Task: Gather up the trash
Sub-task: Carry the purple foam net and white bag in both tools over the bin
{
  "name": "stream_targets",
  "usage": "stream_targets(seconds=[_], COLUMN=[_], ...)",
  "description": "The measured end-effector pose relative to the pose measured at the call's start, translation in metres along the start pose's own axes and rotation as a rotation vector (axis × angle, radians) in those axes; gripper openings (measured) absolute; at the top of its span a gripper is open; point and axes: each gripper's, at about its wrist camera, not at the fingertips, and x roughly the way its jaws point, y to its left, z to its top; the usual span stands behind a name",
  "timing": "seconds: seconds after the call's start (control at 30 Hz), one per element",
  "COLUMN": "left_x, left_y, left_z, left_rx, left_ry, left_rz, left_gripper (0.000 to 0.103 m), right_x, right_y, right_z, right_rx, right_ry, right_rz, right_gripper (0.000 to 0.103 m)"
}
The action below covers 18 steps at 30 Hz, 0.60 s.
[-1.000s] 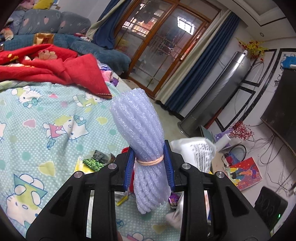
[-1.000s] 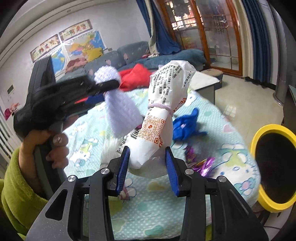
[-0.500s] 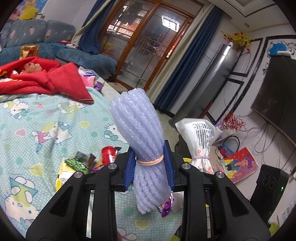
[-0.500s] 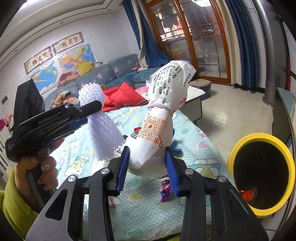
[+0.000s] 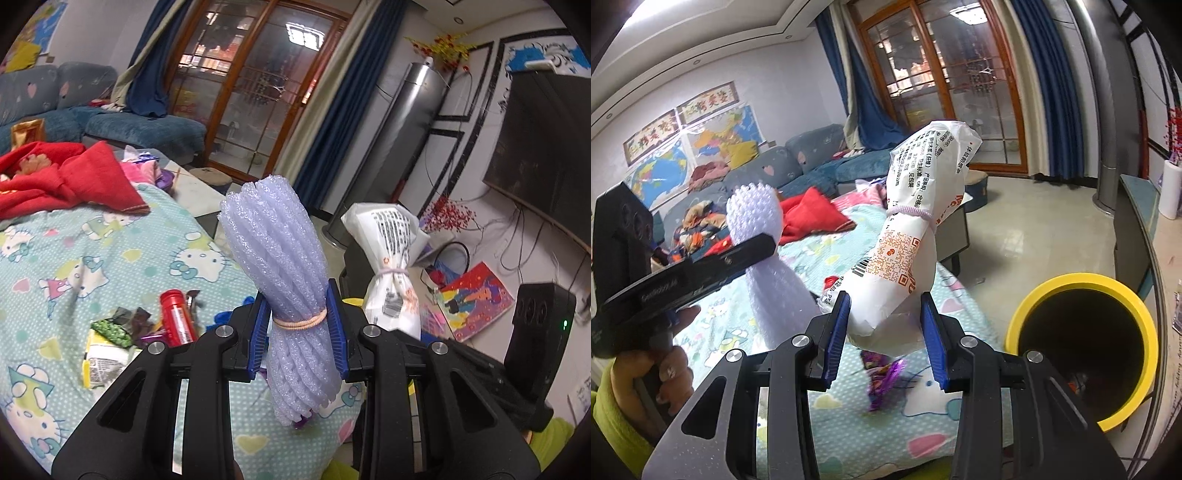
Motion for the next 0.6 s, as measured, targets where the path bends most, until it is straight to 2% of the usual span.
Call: stream_targets(seconds=[0.6], left_x=[0.036], left_y=[-0.043], left_z=[-0.012], left_rx=[0.112], left_ry=[0.064], left_rz=[-0.057], left_gripper=[0.023], right_x=[-0.018], right_y=[-0.044], right_z=[-0.004], right_rx=[0.092], right_ry=[-0.029], right_rz=[-0.103], right_gripper=[0.037])
